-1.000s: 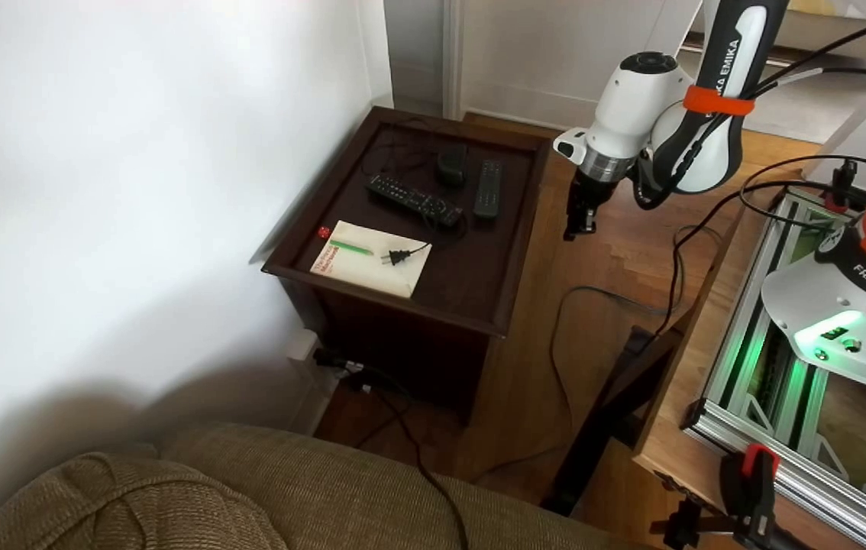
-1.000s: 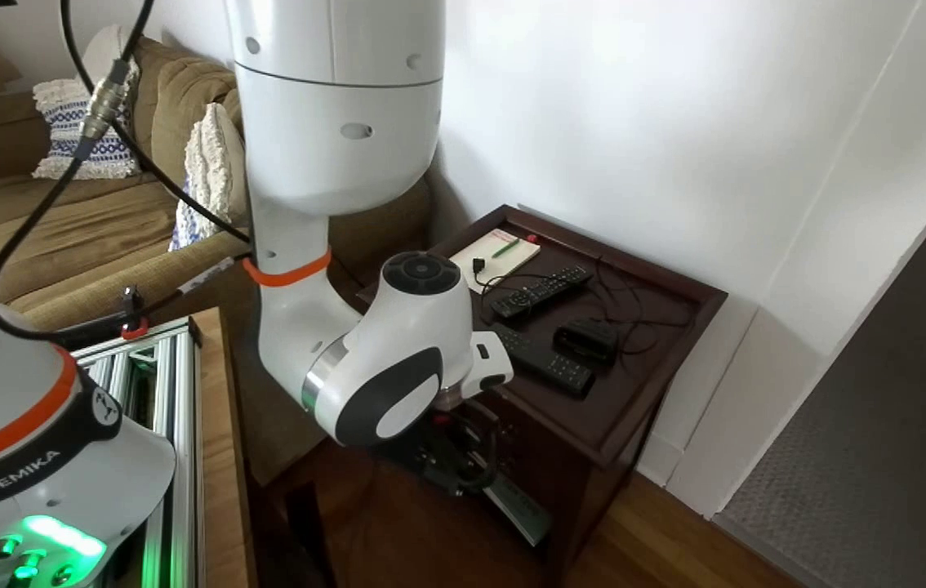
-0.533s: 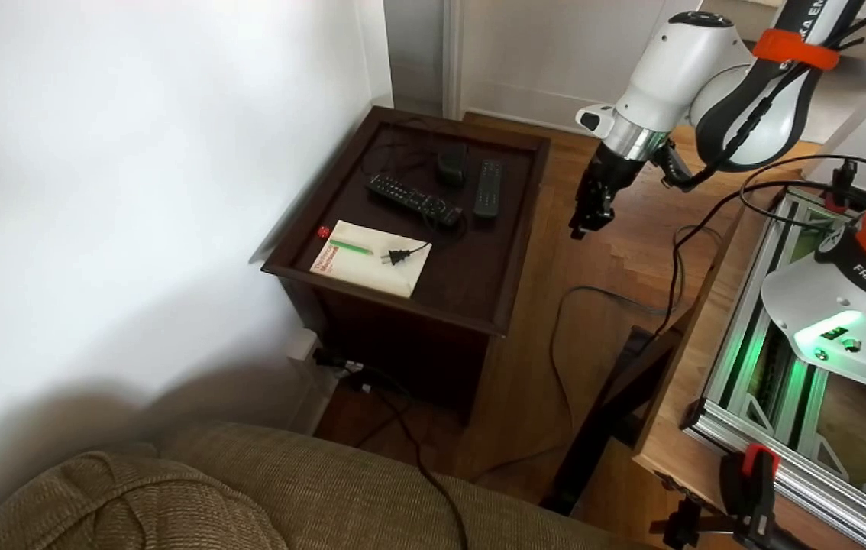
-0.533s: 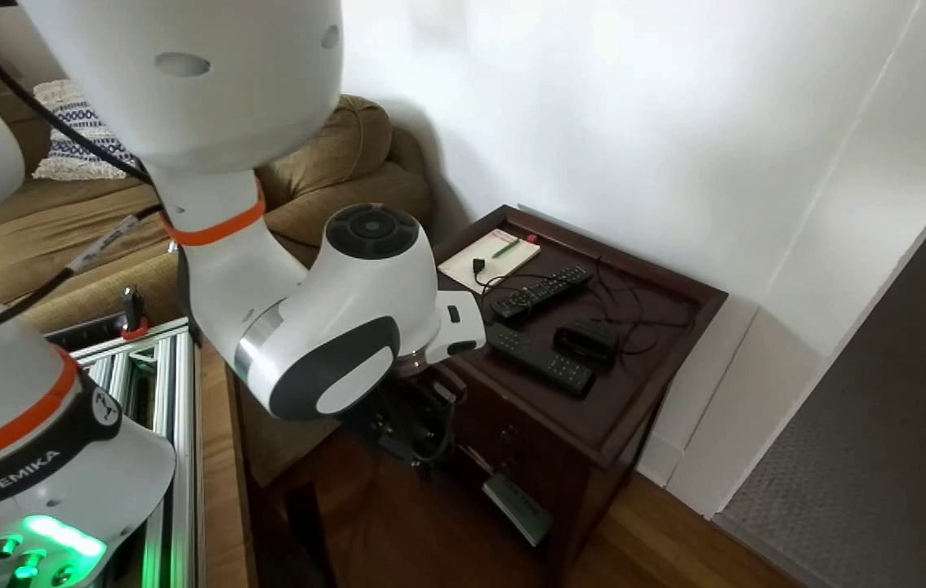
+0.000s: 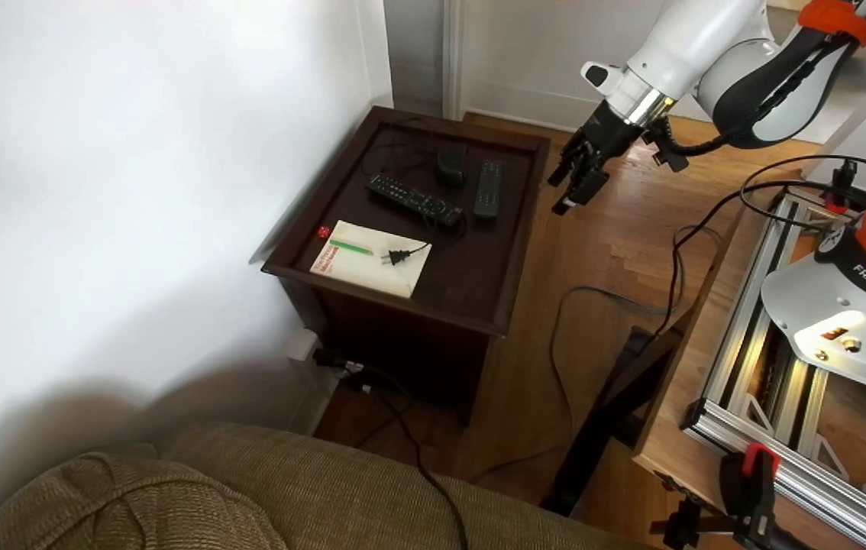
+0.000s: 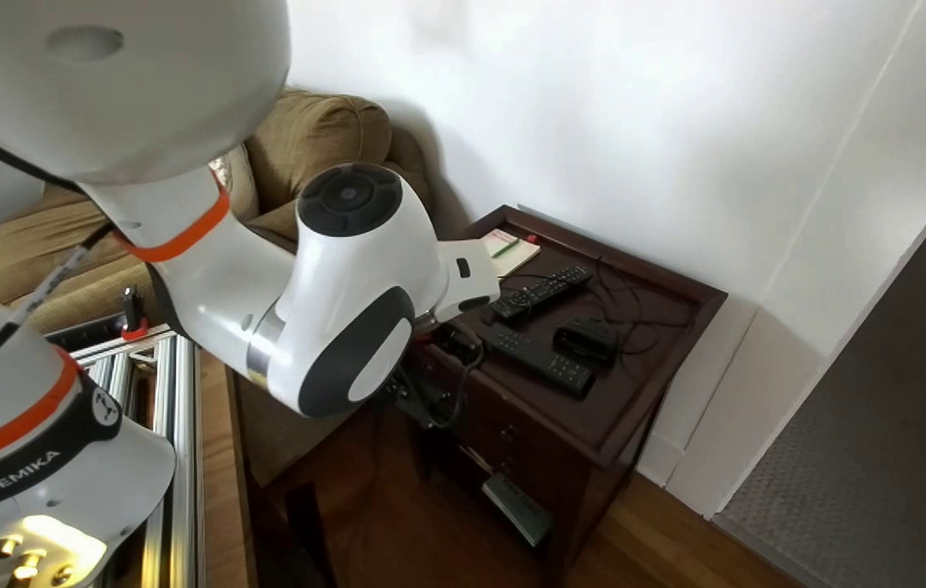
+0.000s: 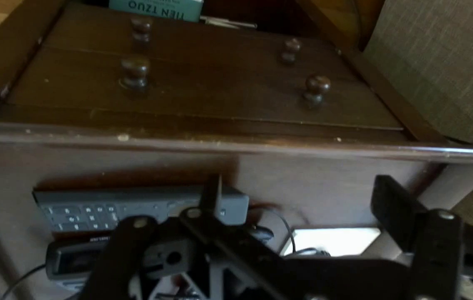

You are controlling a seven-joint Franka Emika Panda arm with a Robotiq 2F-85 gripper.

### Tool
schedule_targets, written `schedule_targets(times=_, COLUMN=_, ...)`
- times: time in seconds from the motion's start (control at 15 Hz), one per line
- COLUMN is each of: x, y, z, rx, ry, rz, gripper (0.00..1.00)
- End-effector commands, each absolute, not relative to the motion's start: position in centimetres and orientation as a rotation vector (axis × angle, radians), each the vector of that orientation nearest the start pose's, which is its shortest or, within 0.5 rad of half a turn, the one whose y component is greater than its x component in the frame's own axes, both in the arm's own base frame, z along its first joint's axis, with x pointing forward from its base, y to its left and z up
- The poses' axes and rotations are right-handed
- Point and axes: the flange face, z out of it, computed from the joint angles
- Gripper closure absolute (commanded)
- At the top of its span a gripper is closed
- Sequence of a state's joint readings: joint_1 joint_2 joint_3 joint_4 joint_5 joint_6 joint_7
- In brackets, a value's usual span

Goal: Close the drawer

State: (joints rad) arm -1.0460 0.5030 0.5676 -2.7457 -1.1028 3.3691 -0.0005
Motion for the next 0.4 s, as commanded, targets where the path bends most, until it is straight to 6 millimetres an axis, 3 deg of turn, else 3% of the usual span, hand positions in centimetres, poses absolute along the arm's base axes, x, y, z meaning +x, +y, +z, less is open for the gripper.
schedule_targets(times=0.0, x=35.55, y=-3.3, z=15.09, rx=-2.692, ry=-0.767, rz=-0.598, gripper=0.01)
schedule_targets(times=0.33, x=35.76, y=-3.38, z=15.91, rx=-2.679, ry=-0.768, rz=-0.649, gripper=0.0)
